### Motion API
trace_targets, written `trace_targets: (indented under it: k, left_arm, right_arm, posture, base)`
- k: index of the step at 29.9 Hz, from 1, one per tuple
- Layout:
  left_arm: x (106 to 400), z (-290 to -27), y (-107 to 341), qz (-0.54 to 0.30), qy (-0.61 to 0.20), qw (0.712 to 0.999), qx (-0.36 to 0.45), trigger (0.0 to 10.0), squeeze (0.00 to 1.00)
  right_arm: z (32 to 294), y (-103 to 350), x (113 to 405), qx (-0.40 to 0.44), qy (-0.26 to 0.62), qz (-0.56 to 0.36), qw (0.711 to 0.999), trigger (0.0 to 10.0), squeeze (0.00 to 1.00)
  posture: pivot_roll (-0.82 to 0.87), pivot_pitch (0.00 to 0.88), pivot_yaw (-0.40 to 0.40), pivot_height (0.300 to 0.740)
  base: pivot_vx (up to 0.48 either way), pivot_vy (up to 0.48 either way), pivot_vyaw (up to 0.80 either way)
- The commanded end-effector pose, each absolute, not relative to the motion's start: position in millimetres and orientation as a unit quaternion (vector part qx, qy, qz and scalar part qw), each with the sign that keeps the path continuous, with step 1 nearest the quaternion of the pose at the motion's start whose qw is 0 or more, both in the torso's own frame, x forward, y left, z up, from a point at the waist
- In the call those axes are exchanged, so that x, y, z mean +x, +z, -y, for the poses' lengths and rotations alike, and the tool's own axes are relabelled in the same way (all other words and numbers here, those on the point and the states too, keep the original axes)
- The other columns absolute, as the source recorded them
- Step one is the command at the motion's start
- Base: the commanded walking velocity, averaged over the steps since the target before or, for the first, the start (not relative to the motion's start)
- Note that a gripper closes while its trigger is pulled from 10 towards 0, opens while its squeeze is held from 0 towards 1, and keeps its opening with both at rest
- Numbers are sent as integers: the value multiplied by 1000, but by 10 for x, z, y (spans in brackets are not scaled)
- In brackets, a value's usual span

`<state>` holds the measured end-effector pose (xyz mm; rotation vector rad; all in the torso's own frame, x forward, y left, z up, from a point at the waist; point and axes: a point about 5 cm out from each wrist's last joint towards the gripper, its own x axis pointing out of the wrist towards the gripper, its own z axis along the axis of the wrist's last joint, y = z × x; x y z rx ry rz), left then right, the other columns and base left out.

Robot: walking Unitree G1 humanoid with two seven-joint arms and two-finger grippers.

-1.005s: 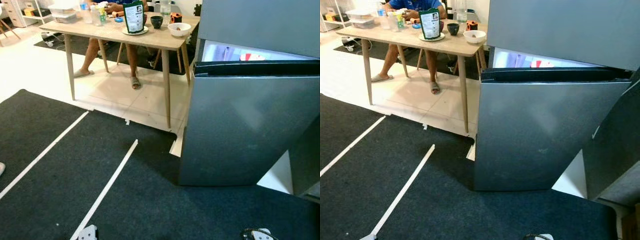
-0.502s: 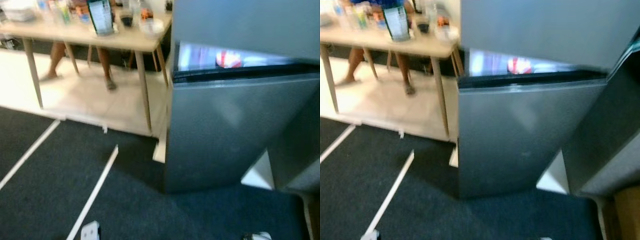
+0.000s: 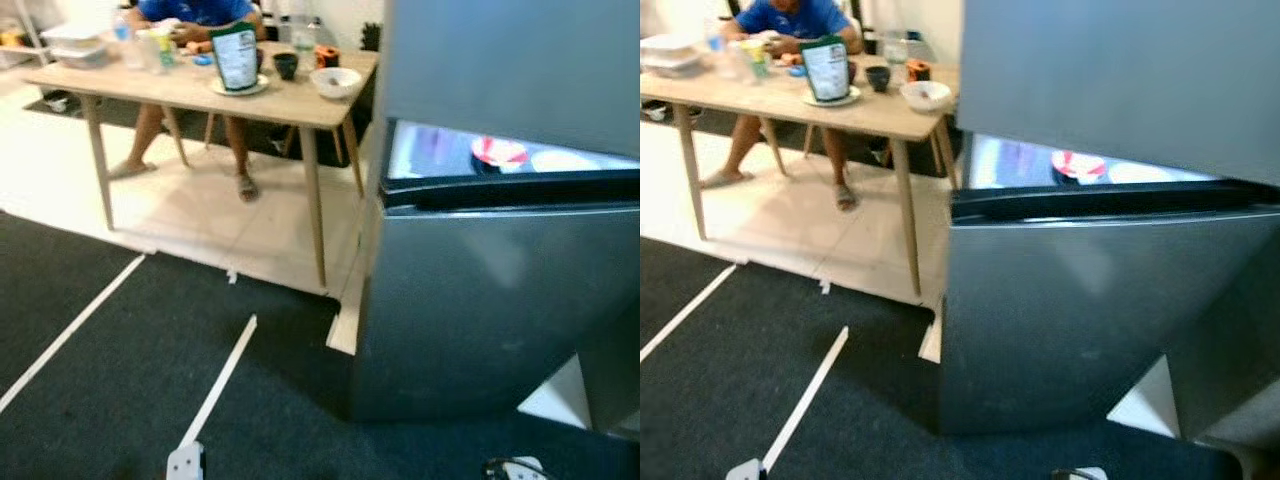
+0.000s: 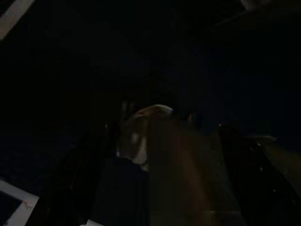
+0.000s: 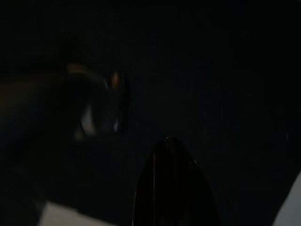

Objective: Restocking fridge

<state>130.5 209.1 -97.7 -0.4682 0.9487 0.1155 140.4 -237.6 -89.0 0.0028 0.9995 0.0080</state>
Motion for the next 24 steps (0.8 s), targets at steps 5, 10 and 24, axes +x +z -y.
trace_targets:
  k: [5, 10, 24]
  left_arm:
    - [1269, -2092, -992, -461, 58, 858, -218, 10000, 0]
    - [1285, -2082, -988, -458, 57, 859, -222, 10000, 0]
    - [1224, -2085, -1005, -460, 61, 856, -226, 10000, 0]
  right_arm:
    - [2354, -795, 1603, 89, -20, -417, 904, 10000, 0]
    - [2339, -653, 1863, 133, -8, -357, 924, 10000, 0]
    - [2393, 222, 2892, 187, 42, -120, 974, 10000, 0]
  posture:
    - [-69, 90, -19, 740]
    - [-71, 92, -20, 740]
    - [-55, 114, -30, 740]
  base:
    - [53, 0, 0]
    - [0, 0, 0]
    - [0, 0, 0]
